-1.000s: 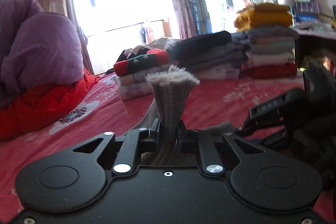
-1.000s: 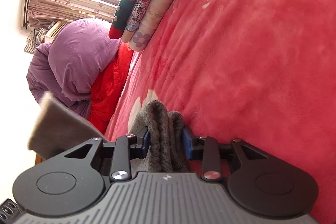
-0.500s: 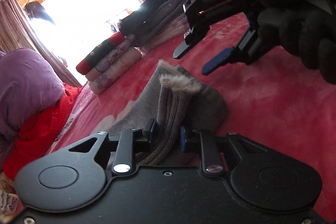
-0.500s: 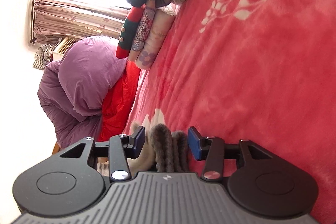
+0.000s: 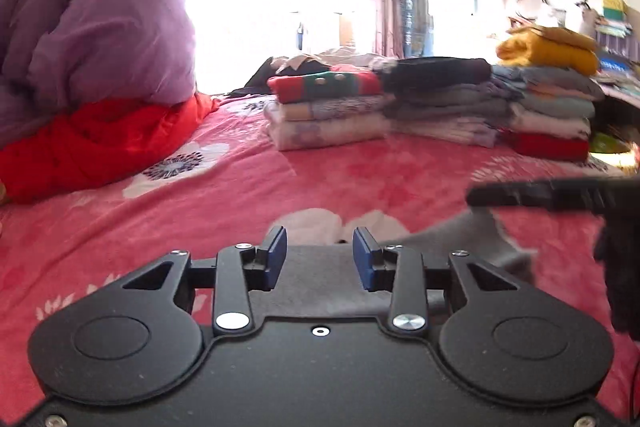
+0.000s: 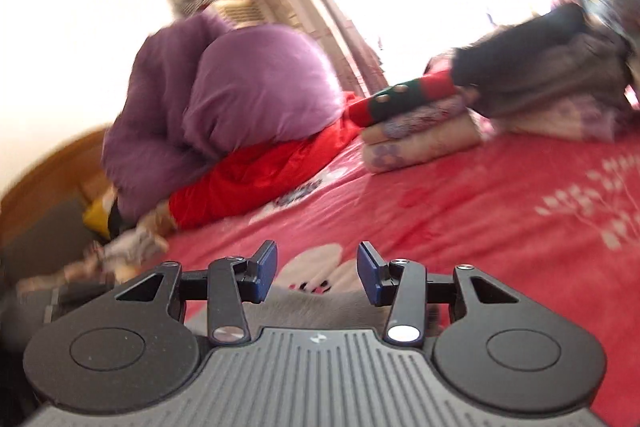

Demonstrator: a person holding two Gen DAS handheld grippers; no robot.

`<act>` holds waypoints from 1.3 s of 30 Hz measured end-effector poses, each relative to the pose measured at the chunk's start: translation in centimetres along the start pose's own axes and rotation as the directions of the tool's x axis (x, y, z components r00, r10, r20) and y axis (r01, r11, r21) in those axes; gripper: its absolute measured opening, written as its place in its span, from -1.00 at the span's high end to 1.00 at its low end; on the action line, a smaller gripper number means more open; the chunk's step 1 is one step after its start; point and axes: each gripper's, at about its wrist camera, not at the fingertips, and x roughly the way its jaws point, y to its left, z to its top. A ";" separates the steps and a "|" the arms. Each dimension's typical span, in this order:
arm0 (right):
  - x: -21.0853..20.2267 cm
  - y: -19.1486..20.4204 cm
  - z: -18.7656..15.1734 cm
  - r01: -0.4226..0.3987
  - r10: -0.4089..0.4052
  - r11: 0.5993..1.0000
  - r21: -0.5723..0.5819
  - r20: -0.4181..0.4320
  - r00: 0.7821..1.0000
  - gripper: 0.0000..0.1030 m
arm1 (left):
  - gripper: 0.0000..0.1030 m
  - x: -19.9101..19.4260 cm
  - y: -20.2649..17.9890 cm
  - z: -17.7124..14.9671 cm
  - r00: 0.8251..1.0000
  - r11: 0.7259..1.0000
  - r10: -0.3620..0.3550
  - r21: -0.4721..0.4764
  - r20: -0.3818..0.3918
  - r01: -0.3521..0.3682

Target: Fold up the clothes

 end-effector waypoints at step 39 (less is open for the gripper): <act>-0.9 -3.5 -5.5 0.178 -0.129 0.907 0.381 -0.150 0.980 -0.78 | -0.40 2.3 8.7 -7.1 0.953 0.670 -0.267 -0.738 -0.143 0.077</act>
